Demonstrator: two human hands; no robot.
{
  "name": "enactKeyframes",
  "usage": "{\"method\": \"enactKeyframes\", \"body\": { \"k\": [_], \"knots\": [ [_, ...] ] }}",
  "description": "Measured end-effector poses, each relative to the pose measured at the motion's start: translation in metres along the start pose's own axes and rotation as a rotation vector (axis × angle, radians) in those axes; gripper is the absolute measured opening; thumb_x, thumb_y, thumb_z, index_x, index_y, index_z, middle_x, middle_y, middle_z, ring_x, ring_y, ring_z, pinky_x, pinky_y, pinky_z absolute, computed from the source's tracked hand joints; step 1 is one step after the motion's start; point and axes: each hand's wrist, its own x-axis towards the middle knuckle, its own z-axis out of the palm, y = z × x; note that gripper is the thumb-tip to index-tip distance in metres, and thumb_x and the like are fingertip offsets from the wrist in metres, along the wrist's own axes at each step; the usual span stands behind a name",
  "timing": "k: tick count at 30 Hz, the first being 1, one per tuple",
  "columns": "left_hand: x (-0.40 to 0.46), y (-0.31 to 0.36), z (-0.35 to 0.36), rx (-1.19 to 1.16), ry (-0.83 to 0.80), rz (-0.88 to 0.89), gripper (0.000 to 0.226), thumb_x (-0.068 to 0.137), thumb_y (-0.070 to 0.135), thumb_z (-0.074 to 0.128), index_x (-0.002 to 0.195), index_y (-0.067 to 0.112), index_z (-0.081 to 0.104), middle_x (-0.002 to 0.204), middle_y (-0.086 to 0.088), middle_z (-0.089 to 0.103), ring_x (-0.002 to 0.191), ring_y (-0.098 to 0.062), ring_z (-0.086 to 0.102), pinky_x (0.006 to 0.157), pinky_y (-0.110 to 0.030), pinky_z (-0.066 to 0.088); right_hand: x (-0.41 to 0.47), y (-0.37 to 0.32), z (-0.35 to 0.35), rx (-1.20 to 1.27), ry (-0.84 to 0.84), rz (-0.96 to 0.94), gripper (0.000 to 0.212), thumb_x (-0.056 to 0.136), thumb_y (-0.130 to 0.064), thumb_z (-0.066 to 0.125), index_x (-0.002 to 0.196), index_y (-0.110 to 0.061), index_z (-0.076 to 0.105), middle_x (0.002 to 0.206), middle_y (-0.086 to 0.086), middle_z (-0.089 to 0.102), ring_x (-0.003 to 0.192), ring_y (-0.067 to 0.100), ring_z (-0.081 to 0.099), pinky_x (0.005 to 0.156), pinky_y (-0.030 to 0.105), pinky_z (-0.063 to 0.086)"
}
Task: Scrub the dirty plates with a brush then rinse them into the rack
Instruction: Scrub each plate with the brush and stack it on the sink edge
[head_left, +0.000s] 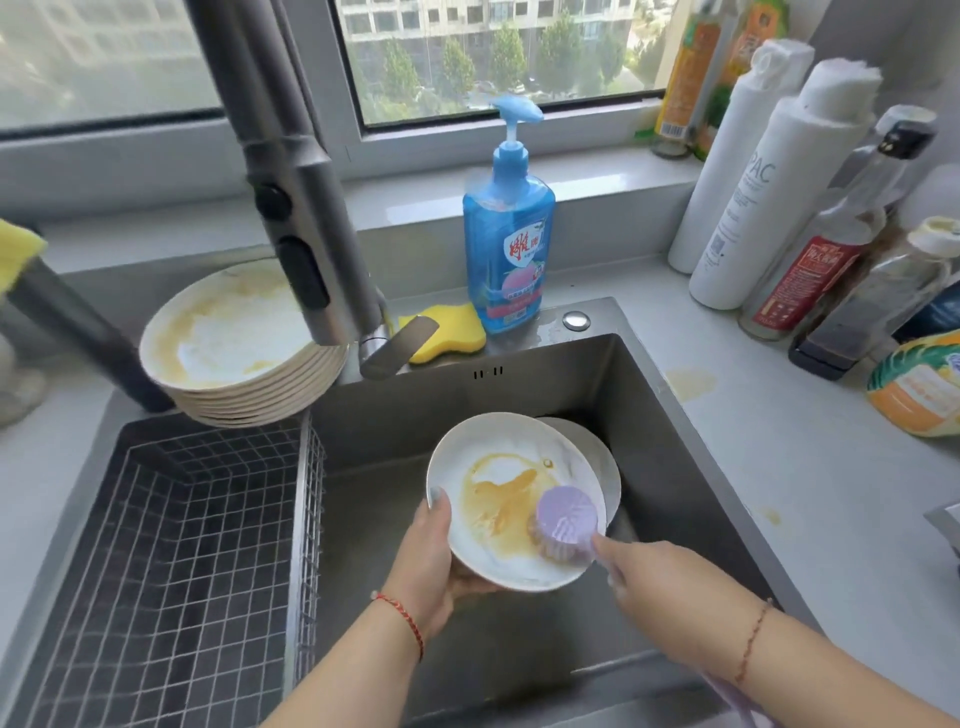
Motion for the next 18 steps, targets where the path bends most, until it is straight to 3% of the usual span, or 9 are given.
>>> {"method": "enactKeyframes", "body": {
  "k": [3, 6, 8, 10, 12, 15, 18],
  "knots": [
    [-0.014, 0.002, -0.011, 0.018, 0.026, 0.048, 0.044, 0.103, 0.052, 0.029, 0.129, 0.028, 0.054, 0.109, -0.001, 0.075, 0.09, -0.022, 0.075, 0.061, -0.041, 0.06, -0.015, -0.027, -0.004, 0.165, -0.127, -0.072, 0.031, 0.1, -0.025, 0.031, 0.124, -0.026, 0.051, 0.094, -0.002, 0.058, 0.082, 0.019, 0.055, 0.065, 0.027, 0.042],
    [-0.026, -0.002, -0.015, 0.051, 0.042, 0.093, 0.044, 0.105, 0.049, 0.027, 0.13, 0.023, 0.053, 0.107, -0.002, 0.075, 0.083, -0.014, 0.075, 0.053, -0.029, 0.057, -0.012, -0.058, -0.007, 0.311, -0.148, -0.122, 0.022, 0.097, -0.02, 0.034, 0.1, -0.018, 0.056, 0.081, -0.003, 0.049, 0.071, 0.017, 0.044, 0.06, 0.029, 0.033],
    [-0.034, -0.004, -0.017, 0.09, 0.041, 0.106, 0.043, 0.104, 0.05, 0.027, 0.127, 0.025, 0.054, 0.107, -0.005, 0.074, 0.084, -0.019, 0.075, 0.056, -0.033, 0.057, 0.002, -0.076, -0.012, 0.305, -0.073, -0.128, 0.027, 0.096, -0.019, 0.034, 0.085, -0.03, 0.056, 0.069, -0.007, 0.043, 0.067, 0.015, 0.042, 0.056, 0.027, 0.033],
    [-0.044, -0.004, -0.022, 0.105, 0.023, 0.126, 0.042, 0.103, 0.052, 0.028, 0.124, 0.028, 0.055, 0.105, -0.004, 0.075, 0.089, -0.026, 0.074, 0.065, -0.042, 0.059, 0.013, -0.085, -0.02, 0.2, 0.035, -0.118, 0.033, 0.098, -0.016, 0.033, 0.106, -0.039, 0.056, 0.065, -0.007, 0.04, 0.062, 0.014, 0.042, 0.053, 0.024, 0.034],
    [-0.05, -0.002, -0.026, 0.085, 0.038, 0.15, 0.039, 0.104, 0.05, 0.028, 0.12, 0.028, 0.056, 0.1, -0.001, 0.076, 0.087, -0.024, 0.075, 0.064, -0.042, 0.059, 0.021, -0.076, -0.028, 0.053, 0.122, -0.093, 0.039, 0.097, -0.012, 0.034, 0.133, -0.022, 0.047, 0.072, -0.005, 0.044, 0.064, 0.015, 0.041, 0.048, 0.02, 0.029],
    [-0.059, 0.006, -0.035, 0.074, 0.063, 0.201, 0.038, 0.103, 0.051, 0.03, 0.118, 0.028, 0.056, 0.101, -0.001, 0.076, 0.084, -0.022, 0.075, 0.06, -0.042, 0.06, 0.009, -0.064, -0.037, -0.119, 0.069, -0.06, 0.033, 0.097, -0.015, 0.04, 0.128, -0.01, 0.051, 0.084, 0.002, 0.049, 0.078, 0.022, 0.045, 0.052, 0.017, 0.029],
    [-0.061, 0.012, -0.043, 0.063, 0.098, 0.223, 0.037, 0.103, 0.049, 0.03, 0.118, 0.028, 0.056, 0.102, -0.001, 0.075, 0.083, -0.021, 0.075, 0.065, -0.049, 0.061, -0.019, -0.078, -0.037, -0.188, -0.125, -0.123, 0.037, 0.097, -0.01, 0.039, 0.133, -0.009, 0.049, 0.083, 0.002, 0.052, 0.075, 0.022, 0.045, 0.052, 0.017, 0.027]
  ]
}}
